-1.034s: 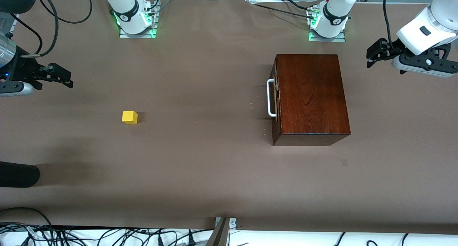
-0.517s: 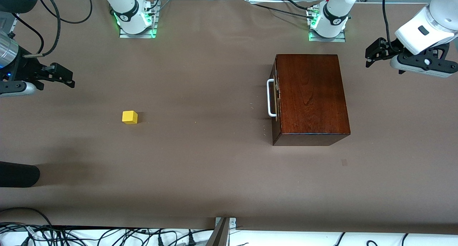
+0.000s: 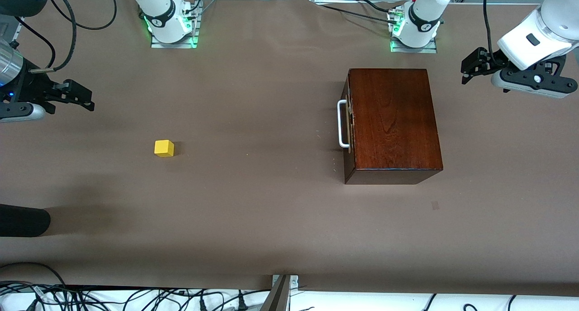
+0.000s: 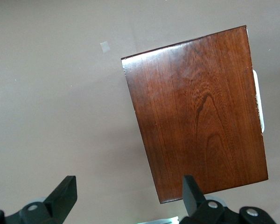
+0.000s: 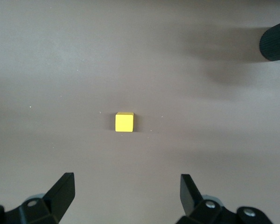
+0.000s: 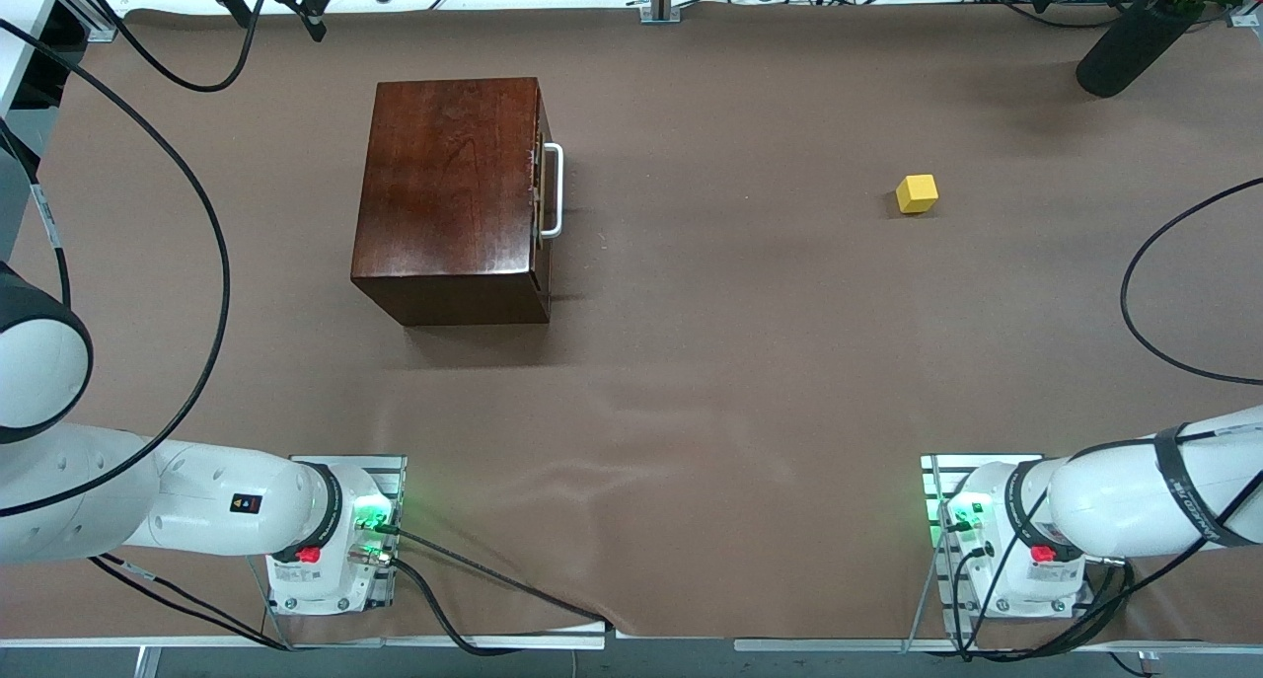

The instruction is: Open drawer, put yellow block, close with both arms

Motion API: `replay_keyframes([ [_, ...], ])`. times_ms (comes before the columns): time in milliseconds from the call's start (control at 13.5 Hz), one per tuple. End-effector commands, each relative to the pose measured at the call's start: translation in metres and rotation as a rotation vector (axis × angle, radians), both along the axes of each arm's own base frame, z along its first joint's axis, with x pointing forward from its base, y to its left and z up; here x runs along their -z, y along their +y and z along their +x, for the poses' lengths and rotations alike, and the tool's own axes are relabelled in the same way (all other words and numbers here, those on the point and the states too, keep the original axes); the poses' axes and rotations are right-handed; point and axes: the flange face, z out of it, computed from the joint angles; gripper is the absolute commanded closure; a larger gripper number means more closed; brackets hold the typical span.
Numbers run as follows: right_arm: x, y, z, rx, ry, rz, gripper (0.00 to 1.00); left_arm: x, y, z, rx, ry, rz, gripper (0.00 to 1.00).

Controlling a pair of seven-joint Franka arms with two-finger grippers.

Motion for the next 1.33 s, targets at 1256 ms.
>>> replay_keyframes([
  [1256, -0.006, 0.001, 0.002, -0.006, -0.007, 0.004, 0.00, 0.181, -0.283, 0.029, 0.094, 0.207, 0.053, 0.00],
])
